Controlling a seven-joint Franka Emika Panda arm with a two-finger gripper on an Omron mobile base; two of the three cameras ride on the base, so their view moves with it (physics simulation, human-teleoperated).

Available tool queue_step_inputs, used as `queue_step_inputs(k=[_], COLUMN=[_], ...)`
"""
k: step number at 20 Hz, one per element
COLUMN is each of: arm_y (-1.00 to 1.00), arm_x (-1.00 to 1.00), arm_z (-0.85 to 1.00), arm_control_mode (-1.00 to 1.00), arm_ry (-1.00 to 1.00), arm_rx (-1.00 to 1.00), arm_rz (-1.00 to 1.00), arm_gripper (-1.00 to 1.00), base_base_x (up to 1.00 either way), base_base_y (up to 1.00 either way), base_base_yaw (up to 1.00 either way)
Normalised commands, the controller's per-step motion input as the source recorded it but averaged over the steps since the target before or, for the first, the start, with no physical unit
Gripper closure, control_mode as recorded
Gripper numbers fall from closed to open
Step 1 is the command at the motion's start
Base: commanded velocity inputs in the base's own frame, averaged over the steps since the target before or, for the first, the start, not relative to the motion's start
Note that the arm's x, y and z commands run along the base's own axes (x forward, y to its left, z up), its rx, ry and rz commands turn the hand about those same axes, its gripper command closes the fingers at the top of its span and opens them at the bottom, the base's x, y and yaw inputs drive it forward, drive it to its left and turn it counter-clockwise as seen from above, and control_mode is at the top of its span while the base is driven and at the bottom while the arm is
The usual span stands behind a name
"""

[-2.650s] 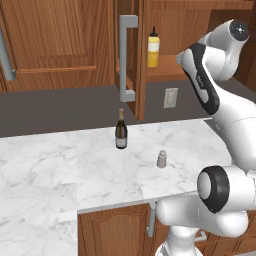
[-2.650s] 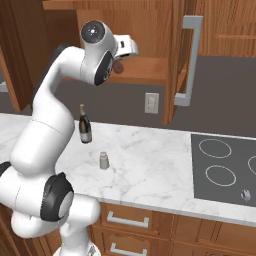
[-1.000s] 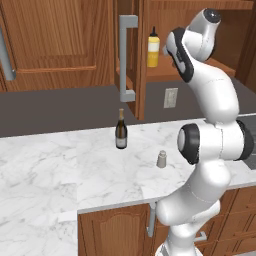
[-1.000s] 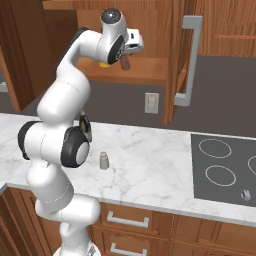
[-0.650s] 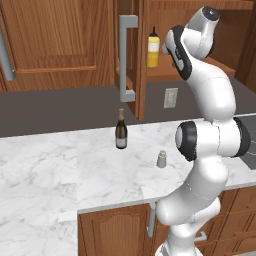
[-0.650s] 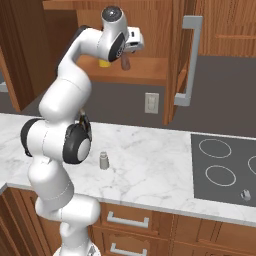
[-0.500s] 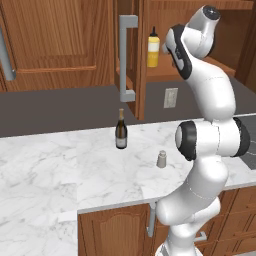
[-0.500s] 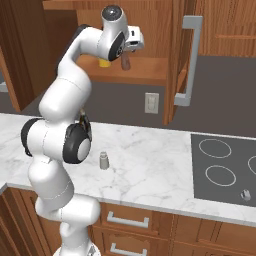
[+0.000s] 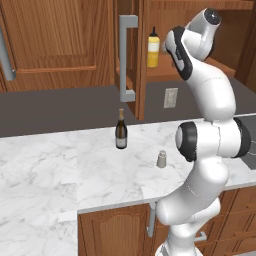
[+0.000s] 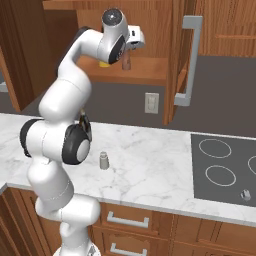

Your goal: There are various items on the counter. Only move the condiments/shakers into the cabinet.

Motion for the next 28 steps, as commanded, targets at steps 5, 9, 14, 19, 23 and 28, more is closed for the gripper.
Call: queue_step_inputs(k=[5,9,14,19,23,28], arm_y=[0.0,0.0,-0.01,-0.01,0.0,0.17], arm_x=[-0.18,-0.89,-1.0,-1.0,-1.0,-0.94], arm_z=[0.01,-0.01,-0.38,-0.76,-0.99,-1.0], arm_control_mode=[-1.0,-1.0,-1.0,-1.0,-1.0,-1.0], arm_ry=[-0.03,-0.06,0.0,0.01,0.09,0.23], arm_rx=[0.0,0.0,0.0,0.0,-0.01,-0.08], arm_rz=[0.0,-0.06,-0.04,-0.01,-0.01,0.0], arm_gripper=[-1.0,-1.0,-1.0,-1.0,-1.0,-1.0], base_base_x=[0.0,0.0,0.0,0.0,0.0,0.0], base_base_y=[0.0,0.0,0.0,0.0,0.0,0.0], base_base_yaw=[0.0,0.0,0.0,0.0,0.0,0.0])
